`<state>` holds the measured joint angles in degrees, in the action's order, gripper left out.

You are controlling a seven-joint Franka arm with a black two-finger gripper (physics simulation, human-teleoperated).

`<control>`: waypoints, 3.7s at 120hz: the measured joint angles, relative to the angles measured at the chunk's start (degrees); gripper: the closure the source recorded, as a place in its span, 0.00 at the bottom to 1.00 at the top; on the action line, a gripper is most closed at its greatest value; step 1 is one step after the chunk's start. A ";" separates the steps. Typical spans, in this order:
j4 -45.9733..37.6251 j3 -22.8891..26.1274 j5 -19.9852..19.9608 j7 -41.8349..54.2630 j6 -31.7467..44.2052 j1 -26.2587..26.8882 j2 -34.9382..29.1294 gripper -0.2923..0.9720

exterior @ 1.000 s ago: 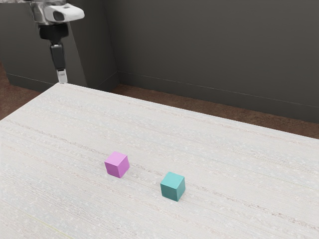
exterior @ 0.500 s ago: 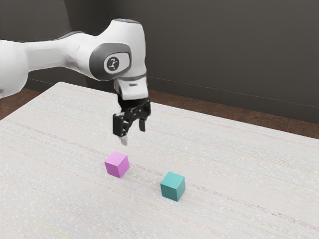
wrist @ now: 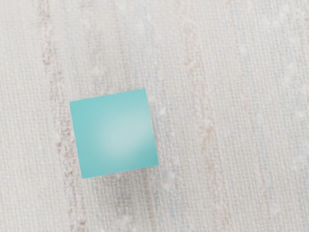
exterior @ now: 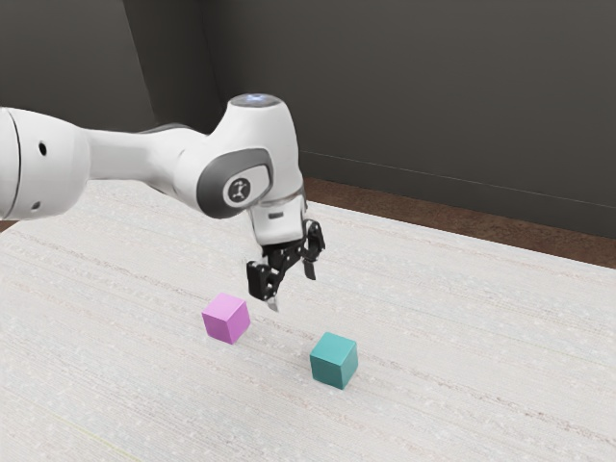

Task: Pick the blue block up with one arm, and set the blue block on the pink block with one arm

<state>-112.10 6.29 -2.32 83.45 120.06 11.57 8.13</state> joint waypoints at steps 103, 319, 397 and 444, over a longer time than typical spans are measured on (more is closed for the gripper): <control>0.00 1.15 -2.08 -12.93 10.37 1.08 11.60 0.23; -3.97 1.18 2.34 -14.93 6.83 -4.28 2.26 0.49; -5.08 0.33 2.31 -4.47 -3.66 -14.22 -0.42 0.49; -1.06 -1.88 3.92 0.65 -3.96 -14.99 3.22 0.49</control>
<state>-113.17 4.40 1.60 84.09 116.10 -3.42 11.35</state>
